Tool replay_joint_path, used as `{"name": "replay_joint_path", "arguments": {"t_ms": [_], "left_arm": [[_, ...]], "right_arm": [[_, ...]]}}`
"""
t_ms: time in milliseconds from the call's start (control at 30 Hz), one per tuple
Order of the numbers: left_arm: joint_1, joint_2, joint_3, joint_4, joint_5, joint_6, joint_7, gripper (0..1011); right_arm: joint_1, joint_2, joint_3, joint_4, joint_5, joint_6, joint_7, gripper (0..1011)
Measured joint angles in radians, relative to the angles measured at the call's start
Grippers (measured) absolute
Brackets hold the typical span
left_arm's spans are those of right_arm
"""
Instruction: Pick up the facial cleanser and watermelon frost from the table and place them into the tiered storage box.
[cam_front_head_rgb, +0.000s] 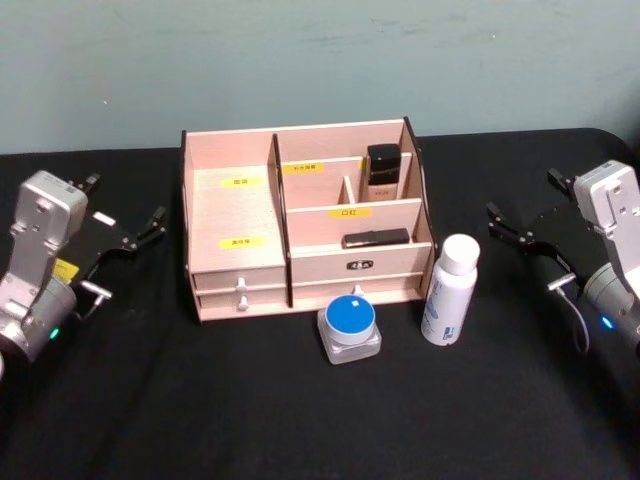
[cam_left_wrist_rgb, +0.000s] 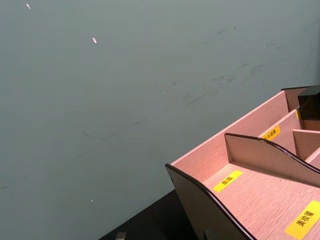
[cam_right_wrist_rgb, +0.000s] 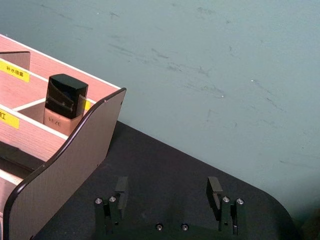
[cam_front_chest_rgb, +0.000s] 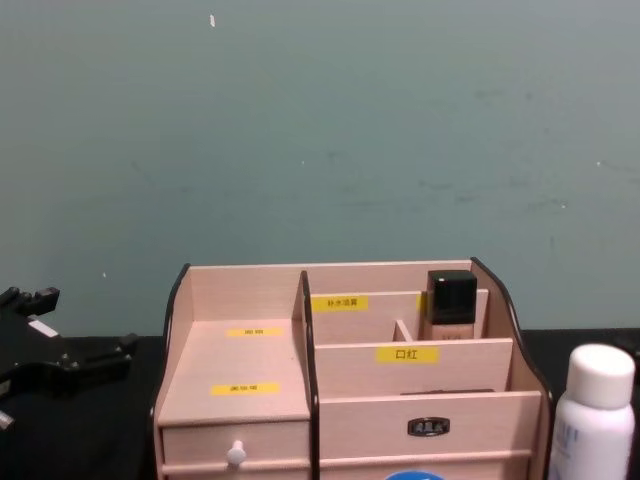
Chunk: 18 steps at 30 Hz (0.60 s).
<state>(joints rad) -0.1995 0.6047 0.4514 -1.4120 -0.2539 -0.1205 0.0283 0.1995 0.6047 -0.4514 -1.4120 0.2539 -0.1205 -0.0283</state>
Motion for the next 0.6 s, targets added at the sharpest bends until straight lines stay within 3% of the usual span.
{"name": "replay_joint_path", "arguments": {"t_ms": [600], "left_arm": [[0.000,0.000,0.000,0.000,0.000,0.000,0.000,1009]], "right_arm": [[0.000,0.000,0.000,0.000,0.000,0.000,0.000,1003]]}}
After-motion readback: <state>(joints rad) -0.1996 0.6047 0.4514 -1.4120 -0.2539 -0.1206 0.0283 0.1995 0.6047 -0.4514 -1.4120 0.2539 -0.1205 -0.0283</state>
